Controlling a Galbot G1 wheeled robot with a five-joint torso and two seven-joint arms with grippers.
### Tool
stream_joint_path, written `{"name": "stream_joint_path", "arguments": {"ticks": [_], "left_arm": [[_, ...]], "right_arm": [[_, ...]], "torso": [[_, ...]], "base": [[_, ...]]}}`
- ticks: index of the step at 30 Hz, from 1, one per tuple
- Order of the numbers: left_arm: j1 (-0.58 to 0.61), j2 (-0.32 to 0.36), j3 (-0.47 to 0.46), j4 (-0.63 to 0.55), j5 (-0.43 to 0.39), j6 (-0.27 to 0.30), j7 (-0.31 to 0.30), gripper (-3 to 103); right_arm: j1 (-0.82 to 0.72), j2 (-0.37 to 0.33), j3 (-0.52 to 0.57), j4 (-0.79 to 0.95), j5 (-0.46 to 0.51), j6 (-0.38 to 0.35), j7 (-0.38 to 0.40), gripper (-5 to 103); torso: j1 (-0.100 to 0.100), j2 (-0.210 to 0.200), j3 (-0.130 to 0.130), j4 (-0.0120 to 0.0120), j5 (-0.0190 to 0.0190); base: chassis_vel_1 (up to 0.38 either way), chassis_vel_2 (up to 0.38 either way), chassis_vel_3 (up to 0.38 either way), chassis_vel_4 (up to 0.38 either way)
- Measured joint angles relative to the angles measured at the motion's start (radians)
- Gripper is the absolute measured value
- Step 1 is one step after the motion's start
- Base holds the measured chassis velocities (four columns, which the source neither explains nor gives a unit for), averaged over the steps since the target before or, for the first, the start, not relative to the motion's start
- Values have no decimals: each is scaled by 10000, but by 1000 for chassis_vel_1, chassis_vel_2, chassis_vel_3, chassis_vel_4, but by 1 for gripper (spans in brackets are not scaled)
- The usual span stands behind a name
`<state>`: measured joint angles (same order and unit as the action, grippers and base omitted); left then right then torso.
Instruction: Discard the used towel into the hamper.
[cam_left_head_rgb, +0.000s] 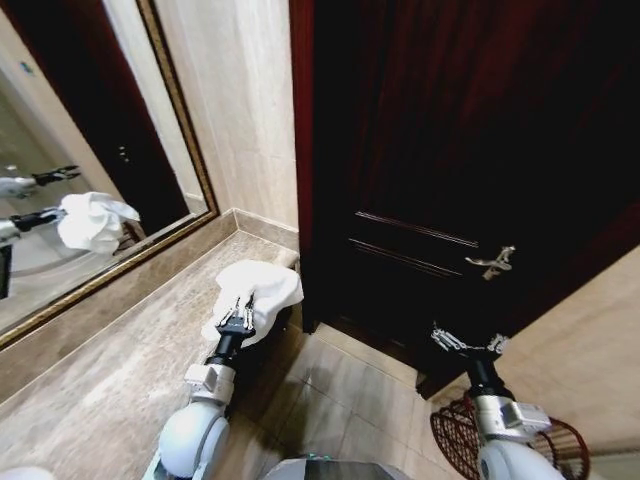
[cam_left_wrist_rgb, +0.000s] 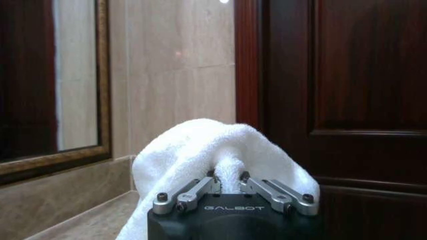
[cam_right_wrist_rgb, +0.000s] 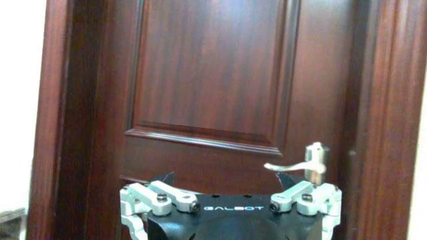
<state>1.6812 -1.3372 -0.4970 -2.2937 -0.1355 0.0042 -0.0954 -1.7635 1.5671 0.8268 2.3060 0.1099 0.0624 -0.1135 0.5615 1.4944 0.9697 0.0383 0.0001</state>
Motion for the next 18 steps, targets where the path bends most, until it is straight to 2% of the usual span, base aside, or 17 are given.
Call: {"name": "stream_joint_path", "arguments": {"ticks": [18], "left_arm": [[99,-215,-15,-76,169,5,-16,10]], "right_arm": [[44,-99,-23,82,113,-263,-9,100]], "torso": [[0,0,0,0,0]], "base": [[-42,-52,-45,-40]]}}
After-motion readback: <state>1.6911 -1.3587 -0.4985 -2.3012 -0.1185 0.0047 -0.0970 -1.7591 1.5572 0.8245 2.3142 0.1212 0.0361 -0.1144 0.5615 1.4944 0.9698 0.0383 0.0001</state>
